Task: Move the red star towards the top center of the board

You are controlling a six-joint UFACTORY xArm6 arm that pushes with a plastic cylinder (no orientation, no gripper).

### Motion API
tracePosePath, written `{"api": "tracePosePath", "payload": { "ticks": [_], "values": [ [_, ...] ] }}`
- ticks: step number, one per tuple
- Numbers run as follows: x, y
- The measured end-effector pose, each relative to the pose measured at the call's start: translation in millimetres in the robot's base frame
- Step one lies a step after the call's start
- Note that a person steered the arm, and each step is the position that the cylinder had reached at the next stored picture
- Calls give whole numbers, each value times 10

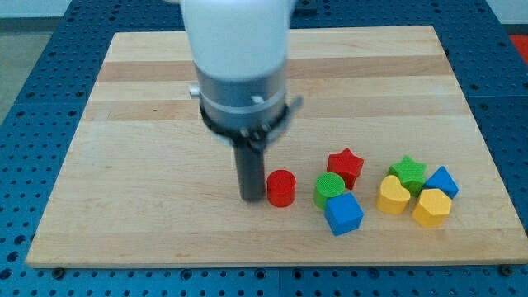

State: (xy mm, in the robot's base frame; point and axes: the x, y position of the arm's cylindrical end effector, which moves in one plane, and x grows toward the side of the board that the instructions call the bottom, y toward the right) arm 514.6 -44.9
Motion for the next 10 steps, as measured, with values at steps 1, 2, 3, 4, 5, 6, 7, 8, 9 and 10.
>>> {"api": "tracePosePath", "payload": {
  "ticks": [1, 2, 3, 4, 5, 6, 7, 8, 9, 10],
  "values": [
    [-525, -407],
    [-358, -497],
    [-828, -342],
    [-1602, 314],
    [-1732, 1466],
    [-1477, 2485],
    [-835, 3082],
    [-244, 3441],
    [266, 3662],
    [738, 3314]
  ]
}}
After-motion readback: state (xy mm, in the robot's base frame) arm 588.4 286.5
